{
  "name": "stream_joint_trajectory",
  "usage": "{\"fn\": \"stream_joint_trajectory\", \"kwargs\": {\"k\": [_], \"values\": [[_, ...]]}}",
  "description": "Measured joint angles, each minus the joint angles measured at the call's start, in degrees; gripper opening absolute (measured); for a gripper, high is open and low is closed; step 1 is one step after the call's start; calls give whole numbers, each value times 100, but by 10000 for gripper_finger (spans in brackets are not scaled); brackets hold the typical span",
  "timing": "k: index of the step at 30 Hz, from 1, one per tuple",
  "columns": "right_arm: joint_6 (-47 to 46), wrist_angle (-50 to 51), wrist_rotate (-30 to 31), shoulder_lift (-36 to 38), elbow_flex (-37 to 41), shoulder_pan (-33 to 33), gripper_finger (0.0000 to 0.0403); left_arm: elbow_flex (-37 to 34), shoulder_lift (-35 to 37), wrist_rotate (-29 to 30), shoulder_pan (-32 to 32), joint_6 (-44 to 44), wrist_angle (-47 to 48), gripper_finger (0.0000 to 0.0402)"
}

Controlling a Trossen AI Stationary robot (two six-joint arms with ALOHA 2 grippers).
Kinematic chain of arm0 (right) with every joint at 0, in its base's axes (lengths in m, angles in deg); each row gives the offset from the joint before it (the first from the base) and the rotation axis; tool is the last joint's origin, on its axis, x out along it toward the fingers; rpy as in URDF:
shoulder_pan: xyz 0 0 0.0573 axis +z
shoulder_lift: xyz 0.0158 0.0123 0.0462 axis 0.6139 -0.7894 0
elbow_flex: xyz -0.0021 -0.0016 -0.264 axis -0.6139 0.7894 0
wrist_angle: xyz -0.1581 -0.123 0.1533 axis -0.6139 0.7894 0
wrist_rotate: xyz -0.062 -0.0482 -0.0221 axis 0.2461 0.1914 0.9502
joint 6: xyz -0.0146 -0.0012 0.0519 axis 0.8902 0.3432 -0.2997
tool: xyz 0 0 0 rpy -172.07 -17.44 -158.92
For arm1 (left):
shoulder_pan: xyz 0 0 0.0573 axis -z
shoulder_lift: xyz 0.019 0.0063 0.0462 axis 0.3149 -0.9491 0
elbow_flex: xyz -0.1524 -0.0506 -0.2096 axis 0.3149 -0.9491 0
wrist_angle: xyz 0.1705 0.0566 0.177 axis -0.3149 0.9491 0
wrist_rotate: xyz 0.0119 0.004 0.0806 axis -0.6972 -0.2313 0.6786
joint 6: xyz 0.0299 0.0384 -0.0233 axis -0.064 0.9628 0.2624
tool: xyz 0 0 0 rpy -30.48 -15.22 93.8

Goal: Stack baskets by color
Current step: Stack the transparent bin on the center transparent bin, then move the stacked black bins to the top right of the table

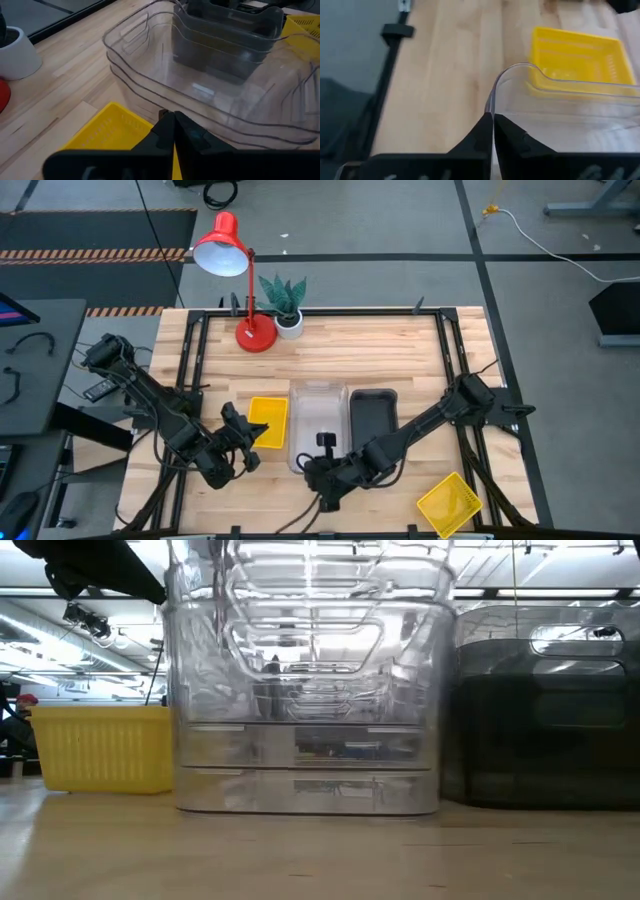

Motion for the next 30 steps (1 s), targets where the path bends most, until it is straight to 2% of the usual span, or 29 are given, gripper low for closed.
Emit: {"fn": "stream_joint_trajectory", "kwargs": {"k": [5, 11, 20, 25, 30], "values": [[41, 301, 388, -20, -102, -47, 16, 0, -49, -5, -46, 0, 4, 19], [257, 697, 517, 104, -118, -50, 5, 0, -49, -18, -22, -9, 13, 9], [441, 752, 1788, 662, -21, 380, 14, 0, -35, -14, -4, -15, 21, 8], [-106, 1387, 1406, 1359, 701, 837, 12, 0, -153, -211, -184, -160, -58, 3], [-1826, 2593, 629, 2140, 1430, 1191, 34, 2, -516, -607, -628, 284, -386, 4]]}}
